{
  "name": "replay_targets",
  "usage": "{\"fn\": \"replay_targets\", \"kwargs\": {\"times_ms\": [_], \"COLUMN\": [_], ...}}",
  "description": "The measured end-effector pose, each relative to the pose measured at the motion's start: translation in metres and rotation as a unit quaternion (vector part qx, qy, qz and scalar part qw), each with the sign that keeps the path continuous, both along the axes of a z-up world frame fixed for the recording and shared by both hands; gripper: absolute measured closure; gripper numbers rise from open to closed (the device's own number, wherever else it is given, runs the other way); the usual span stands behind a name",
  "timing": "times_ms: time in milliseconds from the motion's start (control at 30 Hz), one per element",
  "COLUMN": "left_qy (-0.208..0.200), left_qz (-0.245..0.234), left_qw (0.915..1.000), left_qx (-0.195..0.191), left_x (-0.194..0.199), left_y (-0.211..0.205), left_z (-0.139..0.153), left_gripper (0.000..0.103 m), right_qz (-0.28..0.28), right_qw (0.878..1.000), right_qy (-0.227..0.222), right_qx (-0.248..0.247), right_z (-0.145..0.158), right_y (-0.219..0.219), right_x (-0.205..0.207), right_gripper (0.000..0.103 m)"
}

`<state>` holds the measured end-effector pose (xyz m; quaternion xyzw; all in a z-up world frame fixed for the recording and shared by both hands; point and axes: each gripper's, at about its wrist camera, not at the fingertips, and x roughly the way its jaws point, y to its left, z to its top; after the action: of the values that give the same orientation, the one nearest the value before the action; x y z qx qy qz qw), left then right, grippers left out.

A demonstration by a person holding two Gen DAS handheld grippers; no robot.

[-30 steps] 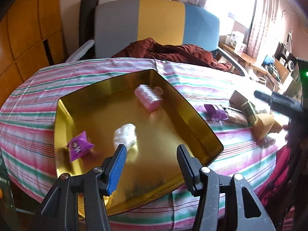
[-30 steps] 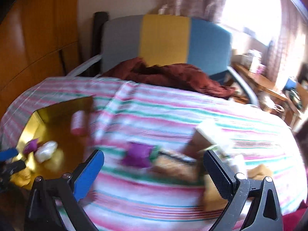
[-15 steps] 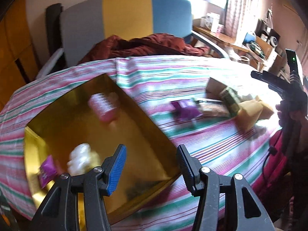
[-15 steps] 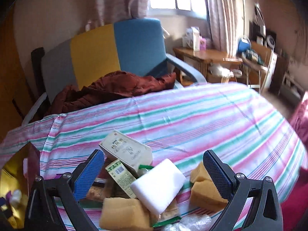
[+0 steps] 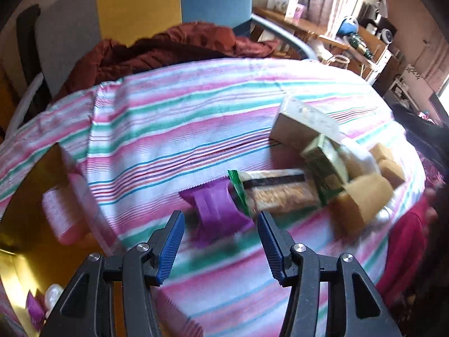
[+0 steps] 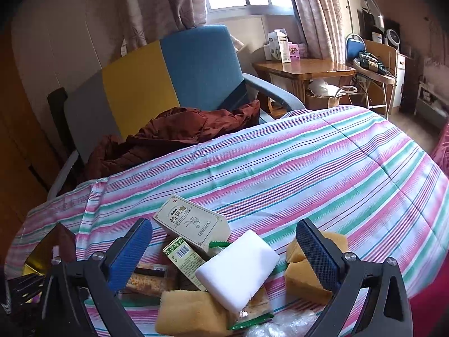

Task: Organize objects
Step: 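Grasp a second purple packet with the left gripper, then carry the purple packet into the tray while the right gripper carries a yellow sponge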

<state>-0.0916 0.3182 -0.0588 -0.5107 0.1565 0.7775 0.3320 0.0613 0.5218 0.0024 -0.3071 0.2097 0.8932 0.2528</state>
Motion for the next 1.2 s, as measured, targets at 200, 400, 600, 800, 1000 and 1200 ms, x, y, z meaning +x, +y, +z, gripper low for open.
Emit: {"fn": "replay_targets", "kwargs": {"times_ms": [200, 400, 600, 800, 1000, 1200], "left_qy": [-0.046, -0.046, -0.034, -0.016, -0.014, -0.021], "left_qz": [0.028, 0.031, 0.02, 0.0, 0.008, 0.029], "left_qw": [0.9983, 0.9985, 0.9986, 0.9974, 0.9951, 0.9929], "left_qx": [-0.021, -0.001, 0.034, 0.071, 0.097, 0.113], "left_x": [-0.027, -0.029, -0.01, 0.018, 0.028, 0.035], "left_y": [0.016, 0.012, -0.008, -0.038, -0.067, -0.098], "left_z": [-0.034, -0.037, -0.021, 0.006, 0.021, 0.024], "left_gripper": [0.05, 0.066, 0.068, 0.068, 0.068, 0.068], "right_qz": [-0.004, 0.008, 0.009, 0.004, 0.104, 0.139], "right_qw": [1.0, 1.0, 1.0, 0.998, 0.993, 0.984], "right_qy": [0.006, -0.001, -0.002, 0.009, -0.041, -0.107], "right_qx": [-0.021, -0.024, -0.025, -0.067, -0.043, -0.012], "right_z": [-0.001, -0.004, -0.005, -0.006, -0.005, -0.027], "right_y": [0.006, 0.005, 0.006, 0.012, -0.034, -0.067], "right_x": [0.002, -0.002, -0.001, 0.012, 0.015, 0.015], "right_gripper": [0.0, 0.0, 0.0, 0.0, 0.0, 0.034]}}
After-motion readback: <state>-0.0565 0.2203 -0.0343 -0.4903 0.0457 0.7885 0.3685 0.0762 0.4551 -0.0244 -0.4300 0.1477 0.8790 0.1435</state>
